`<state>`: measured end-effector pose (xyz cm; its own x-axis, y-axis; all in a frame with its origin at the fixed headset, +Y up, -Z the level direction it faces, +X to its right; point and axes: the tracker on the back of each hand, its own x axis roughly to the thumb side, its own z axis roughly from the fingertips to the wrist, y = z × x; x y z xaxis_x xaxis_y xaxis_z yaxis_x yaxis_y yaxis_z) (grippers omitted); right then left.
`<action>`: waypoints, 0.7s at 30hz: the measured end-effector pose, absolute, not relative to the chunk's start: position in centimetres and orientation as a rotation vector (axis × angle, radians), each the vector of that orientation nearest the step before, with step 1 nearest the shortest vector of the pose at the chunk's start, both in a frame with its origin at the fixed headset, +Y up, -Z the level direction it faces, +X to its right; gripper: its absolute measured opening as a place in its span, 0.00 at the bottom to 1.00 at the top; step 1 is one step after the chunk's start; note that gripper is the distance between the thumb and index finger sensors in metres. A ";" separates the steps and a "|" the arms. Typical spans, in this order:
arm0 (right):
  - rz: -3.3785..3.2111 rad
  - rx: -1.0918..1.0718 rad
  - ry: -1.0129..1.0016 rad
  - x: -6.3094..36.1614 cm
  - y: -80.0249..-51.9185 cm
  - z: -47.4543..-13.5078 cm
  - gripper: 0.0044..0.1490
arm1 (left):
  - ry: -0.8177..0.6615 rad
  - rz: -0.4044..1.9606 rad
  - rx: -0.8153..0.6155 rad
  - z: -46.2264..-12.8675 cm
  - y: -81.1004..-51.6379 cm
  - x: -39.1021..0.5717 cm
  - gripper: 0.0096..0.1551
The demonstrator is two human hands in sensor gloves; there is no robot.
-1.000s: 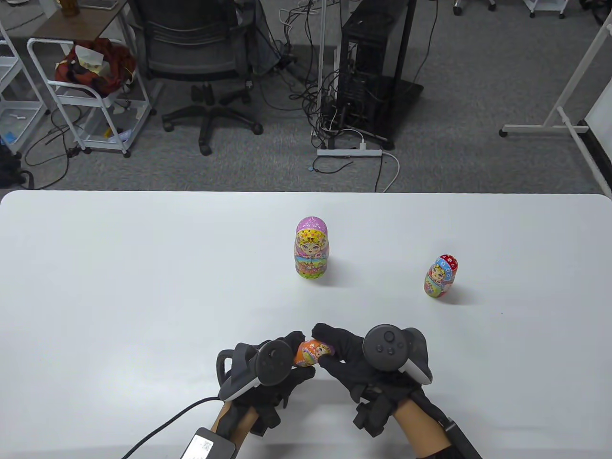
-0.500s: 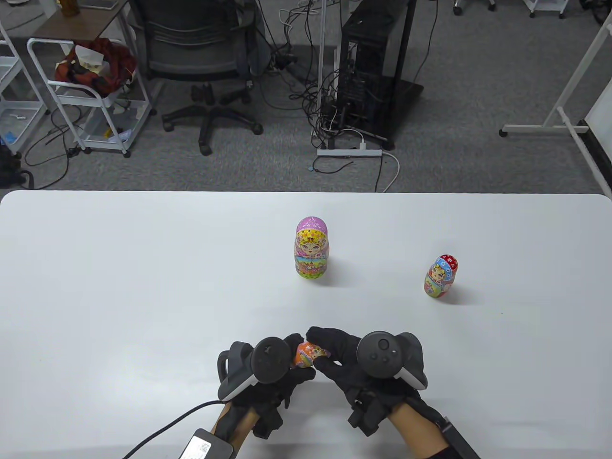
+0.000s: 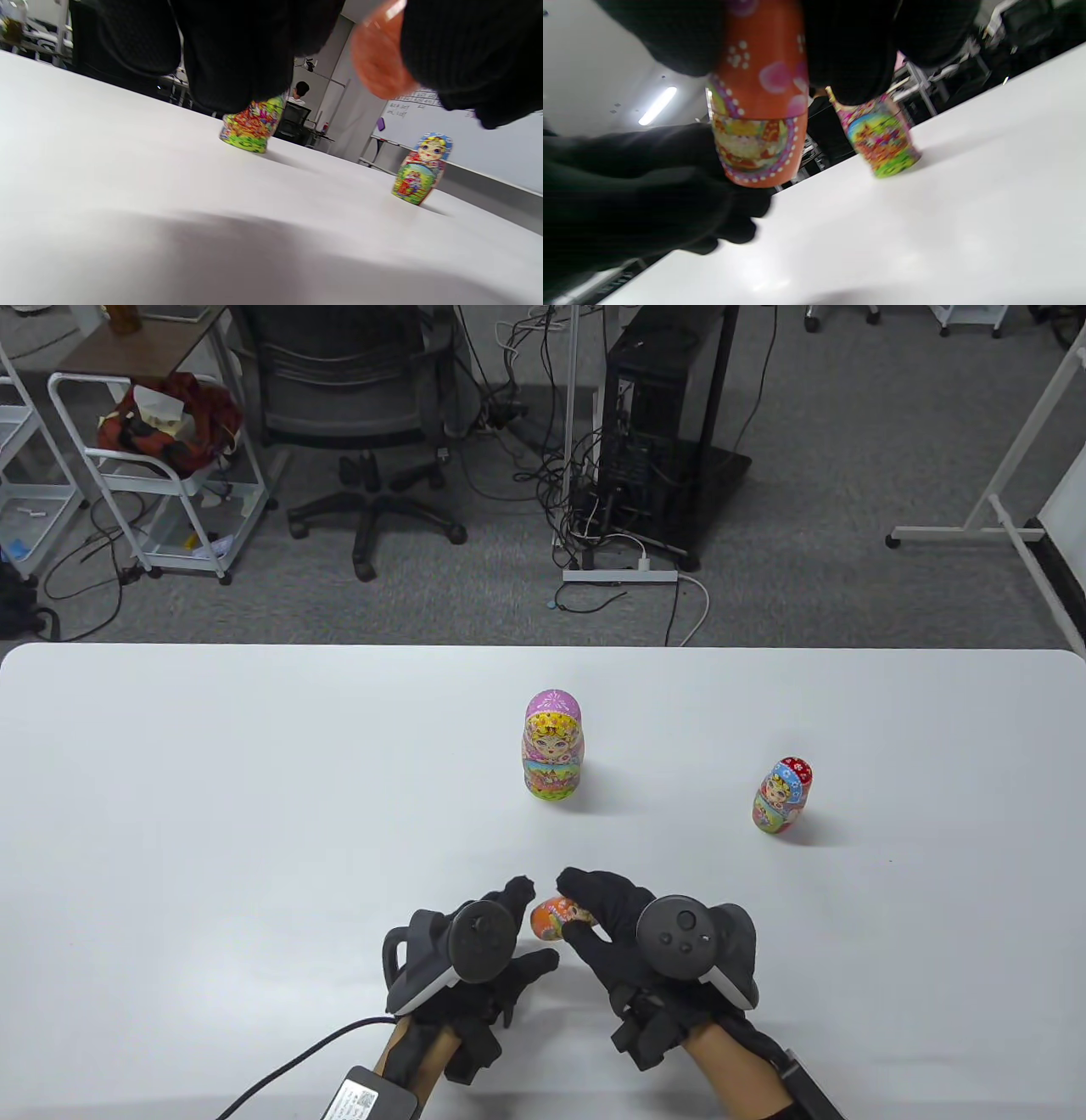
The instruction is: Nest individual Russian dolls into a nested set
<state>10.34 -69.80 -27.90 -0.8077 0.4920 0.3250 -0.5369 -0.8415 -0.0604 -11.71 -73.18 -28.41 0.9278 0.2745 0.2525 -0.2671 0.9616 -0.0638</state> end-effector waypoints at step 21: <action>3.008 0.192 0.027 11.9 -73.2 -29.9 0.39 | -0.180 0.043 0.007 -28.9 -73.6 -13.1 0.61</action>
<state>11.86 -73.21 -29.94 -0.9838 0.1278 0.1254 -0.1255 -0.9918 0.0256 -13.14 -73.58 -28.93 0.9830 0.0423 0.1789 -0.0436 0.9990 0.0033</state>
